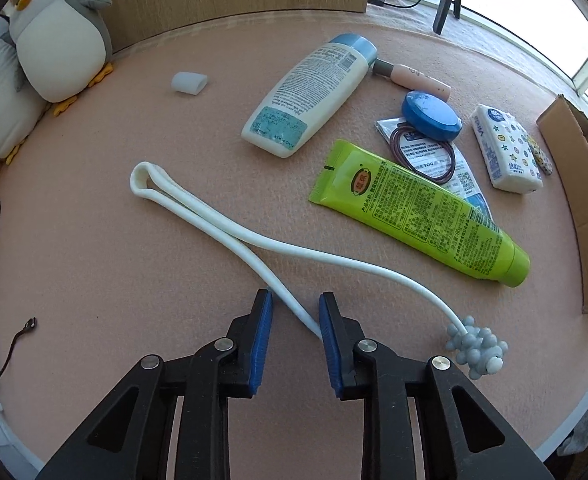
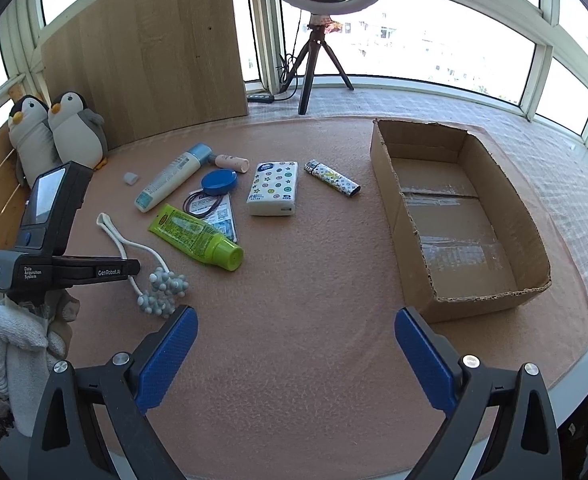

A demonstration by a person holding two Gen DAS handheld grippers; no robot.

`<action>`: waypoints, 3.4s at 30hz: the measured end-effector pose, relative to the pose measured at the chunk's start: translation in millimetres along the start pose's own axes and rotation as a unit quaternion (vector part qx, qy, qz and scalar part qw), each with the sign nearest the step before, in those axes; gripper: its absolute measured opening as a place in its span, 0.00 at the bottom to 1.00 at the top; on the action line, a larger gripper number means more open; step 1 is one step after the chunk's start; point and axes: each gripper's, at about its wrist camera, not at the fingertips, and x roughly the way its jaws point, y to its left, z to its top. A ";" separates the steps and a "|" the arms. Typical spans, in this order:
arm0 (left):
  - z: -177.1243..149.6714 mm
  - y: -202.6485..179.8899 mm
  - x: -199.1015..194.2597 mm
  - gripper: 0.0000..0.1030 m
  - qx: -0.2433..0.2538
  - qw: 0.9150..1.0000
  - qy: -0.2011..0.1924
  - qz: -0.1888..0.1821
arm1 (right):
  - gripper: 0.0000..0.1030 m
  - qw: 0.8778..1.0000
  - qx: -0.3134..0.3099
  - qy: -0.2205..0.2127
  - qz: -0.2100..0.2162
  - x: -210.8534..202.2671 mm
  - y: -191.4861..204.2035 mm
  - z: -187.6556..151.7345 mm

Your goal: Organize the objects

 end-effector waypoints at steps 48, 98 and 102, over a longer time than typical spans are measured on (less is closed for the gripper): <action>-68.3 66.7 -1.6 0.13 -0.206 0.955 -0.009 -0.214 | 0.12 0.897 -0.200 0.296 0.262 158.8 147.4 39.4; 43.6 -270.5 -79.6 0.09 0.048 0.947 -0.053 -0.314 | 0.06 0.981 0.062 0.106 0.149 49.8 -176.8 87.1; 47.5 -295.0 -76.5 0.09 0.060 0.948 -0.046 -0.308 | 0.06 0.982 0.074 0.107 0.139 55.6 -194.5 86.4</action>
